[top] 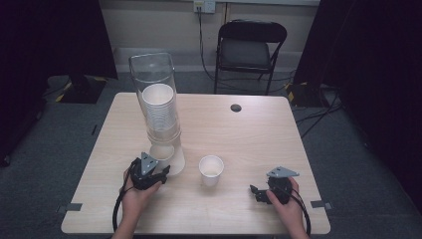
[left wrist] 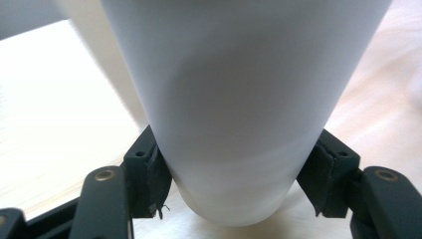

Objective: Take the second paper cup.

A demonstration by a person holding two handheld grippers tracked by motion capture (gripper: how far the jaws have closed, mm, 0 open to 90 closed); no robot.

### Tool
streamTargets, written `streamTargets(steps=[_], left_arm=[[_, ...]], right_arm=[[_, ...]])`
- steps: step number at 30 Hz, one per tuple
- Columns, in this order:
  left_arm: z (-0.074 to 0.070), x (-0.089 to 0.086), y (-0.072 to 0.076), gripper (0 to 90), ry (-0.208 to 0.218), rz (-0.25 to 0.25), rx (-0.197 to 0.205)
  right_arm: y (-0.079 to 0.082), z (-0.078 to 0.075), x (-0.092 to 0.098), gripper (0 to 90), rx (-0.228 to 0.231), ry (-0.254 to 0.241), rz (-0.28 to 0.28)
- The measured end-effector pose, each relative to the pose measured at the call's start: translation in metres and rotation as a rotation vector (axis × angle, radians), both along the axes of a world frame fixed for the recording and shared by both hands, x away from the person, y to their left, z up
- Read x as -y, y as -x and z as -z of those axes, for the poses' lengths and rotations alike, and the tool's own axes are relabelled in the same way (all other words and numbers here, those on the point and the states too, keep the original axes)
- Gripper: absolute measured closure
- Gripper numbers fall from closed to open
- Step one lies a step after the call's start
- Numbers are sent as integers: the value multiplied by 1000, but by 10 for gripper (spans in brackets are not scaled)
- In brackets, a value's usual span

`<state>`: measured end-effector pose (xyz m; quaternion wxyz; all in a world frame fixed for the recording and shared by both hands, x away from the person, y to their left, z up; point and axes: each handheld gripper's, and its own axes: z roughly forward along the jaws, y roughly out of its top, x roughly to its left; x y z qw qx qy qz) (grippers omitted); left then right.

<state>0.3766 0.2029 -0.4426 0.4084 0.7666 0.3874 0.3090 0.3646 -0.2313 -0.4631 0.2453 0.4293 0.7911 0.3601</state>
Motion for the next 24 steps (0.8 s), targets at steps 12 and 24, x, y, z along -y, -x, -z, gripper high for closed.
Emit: streamTargets(steps=[12,24], left_arm=[[14,-5,20,350,63,81,-38],[18,-43,21,341,87,-9,-21]], right_arm=[[-1,0,-1,77,-10,0,6],[-1,0,-1,78,-10,0,6]])
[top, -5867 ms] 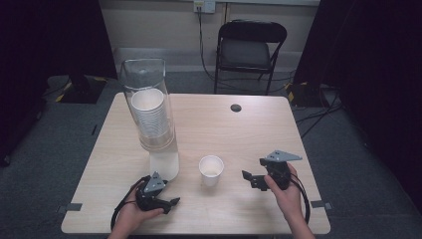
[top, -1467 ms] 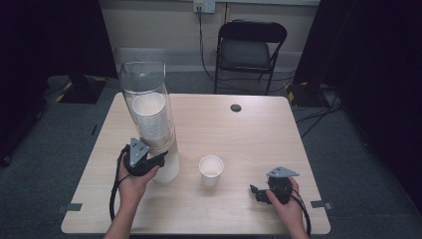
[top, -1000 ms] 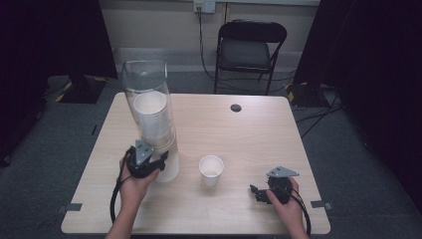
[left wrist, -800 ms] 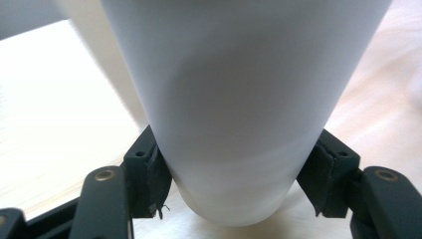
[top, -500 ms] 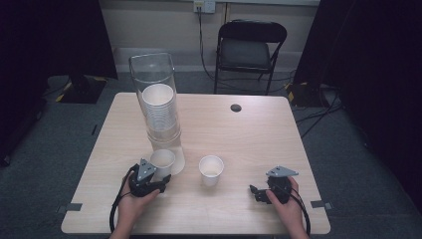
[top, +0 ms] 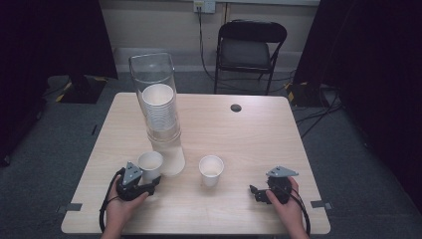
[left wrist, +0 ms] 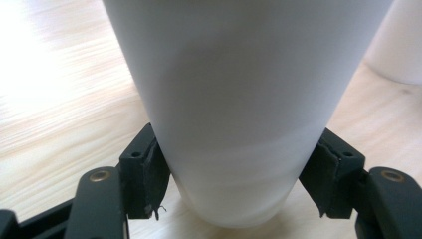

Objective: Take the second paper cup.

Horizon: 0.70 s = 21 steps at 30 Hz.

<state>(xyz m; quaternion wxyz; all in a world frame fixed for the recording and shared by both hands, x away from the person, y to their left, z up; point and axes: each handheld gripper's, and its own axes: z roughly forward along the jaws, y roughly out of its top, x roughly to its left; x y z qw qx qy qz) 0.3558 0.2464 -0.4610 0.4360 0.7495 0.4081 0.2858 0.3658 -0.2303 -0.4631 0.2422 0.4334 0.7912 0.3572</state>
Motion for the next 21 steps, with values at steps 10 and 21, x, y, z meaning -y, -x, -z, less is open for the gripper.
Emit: streamTargets(steps=[10,21], left_arm=[[9,-31,-9,335,9,-170,-28],[9,-37,-26,323,9,-221,-113]], right_arm=[[0,0,0,77,0,0,0],[0,0,0,77,0,0,0]])
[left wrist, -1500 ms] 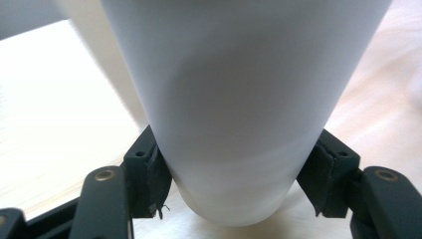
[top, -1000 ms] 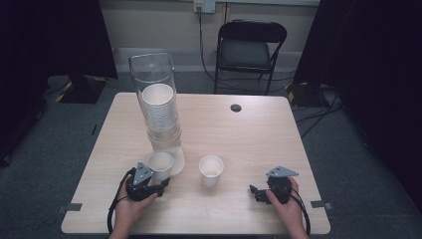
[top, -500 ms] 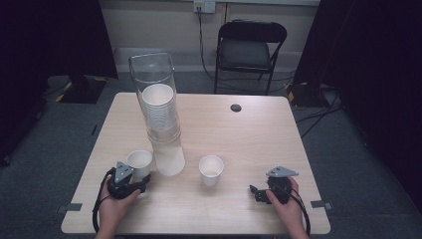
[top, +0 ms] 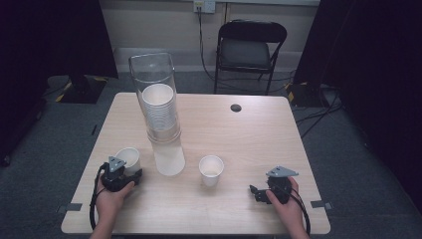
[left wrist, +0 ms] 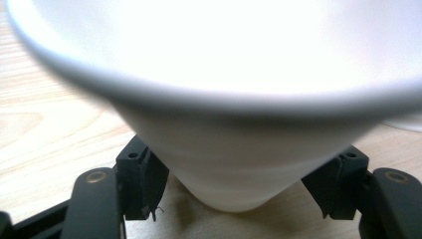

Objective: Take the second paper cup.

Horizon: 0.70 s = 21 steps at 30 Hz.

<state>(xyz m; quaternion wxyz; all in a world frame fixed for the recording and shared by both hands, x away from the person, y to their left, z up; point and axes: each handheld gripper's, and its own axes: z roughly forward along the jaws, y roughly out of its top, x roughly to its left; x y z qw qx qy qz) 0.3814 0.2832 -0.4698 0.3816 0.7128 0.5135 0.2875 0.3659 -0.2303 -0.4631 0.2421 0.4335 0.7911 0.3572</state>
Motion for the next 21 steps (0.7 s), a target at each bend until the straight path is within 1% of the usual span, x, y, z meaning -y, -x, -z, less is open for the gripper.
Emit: streamTargets(steps=[1,2,3,4,5,7,9,10,11,12,13,15,17,20,21], left_arm=[[0,0,0,323,-4,3,2],[0,1,2,302,-8,16,-5],[0,1,2,279,-8,16,-5],[0,1,3,279,-8,18,-14],[1,1,4,258,3,23,-19],[1,-1,7,253,11,28,-23],[1,-3,10,218,15,42,-20],[1,-4,12,207,9,48,-18],[2,-5,14,199,14,60,-23],[2,-6,16,196,7,68,-23],[2,-7,18,196,4,73,-32],[3,-9,21,178,12,98,-44],[4,-12,26,176,3,113,-43],[5,-17,32,163,-4,116,-42],[5,-19,34,161,-11,127,-40]], right_arm=[[0,0,0,77,0,0,0],[0,0,0,77,0,0,0],[0,0,0,77,0,0,0],[0,0,0,77,0,0,0],[0,0,0,77,1,0,0],[0,0,0,76,0,1,0],[0,0,0,75,1,1,-1],[0,0,0,75,1,1,0],[0,0,0,75,1,1,-1],[0,0,0,75,1,1,-1],[0,0,0,75,1,1,-1],[0,0,0,75,1,1,-1],[0,0,0,75,1,1,-1],[0,0,0,75,1,1,-1],[0,0,0,75,1,1,-1]])
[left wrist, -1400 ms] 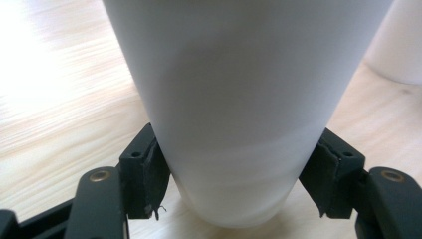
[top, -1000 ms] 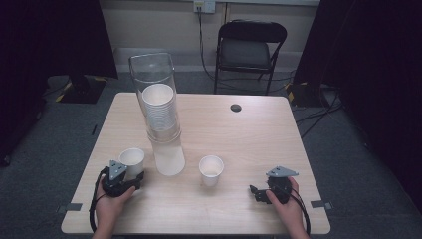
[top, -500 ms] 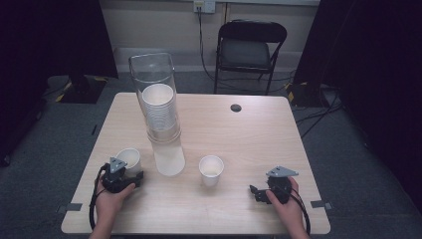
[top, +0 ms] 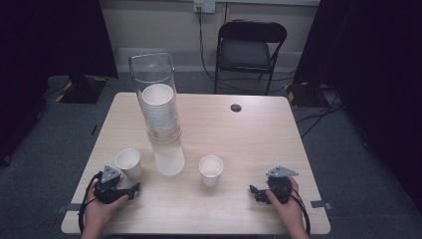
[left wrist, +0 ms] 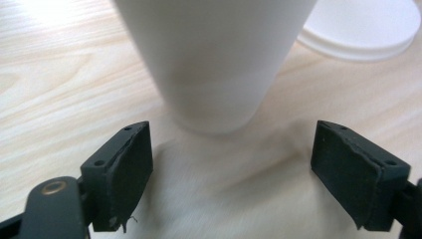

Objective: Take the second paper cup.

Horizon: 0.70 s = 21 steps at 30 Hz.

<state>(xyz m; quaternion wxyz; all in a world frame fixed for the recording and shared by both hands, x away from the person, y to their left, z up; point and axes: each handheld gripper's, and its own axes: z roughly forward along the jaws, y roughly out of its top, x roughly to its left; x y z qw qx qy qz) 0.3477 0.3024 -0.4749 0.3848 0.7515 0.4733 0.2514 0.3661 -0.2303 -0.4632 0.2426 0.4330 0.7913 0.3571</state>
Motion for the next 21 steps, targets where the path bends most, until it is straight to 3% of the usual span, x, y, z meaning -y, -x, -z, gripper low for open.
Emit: streamTargets(steps=[5,8,14,21], left_arm=[[1,-10,10,157,-33,34,-5],[2,-11,13,157,-23,41,-7],[2,-15,18,143,-39,106,-18],[3,-14,18,89,-41,127,-23]], right_arm=[[0,0,0,75,0,0,0],[0,0,0,75,0,0,0],[0,0,0,75,0,0,0],[0,0,0,75,0,0,0]])
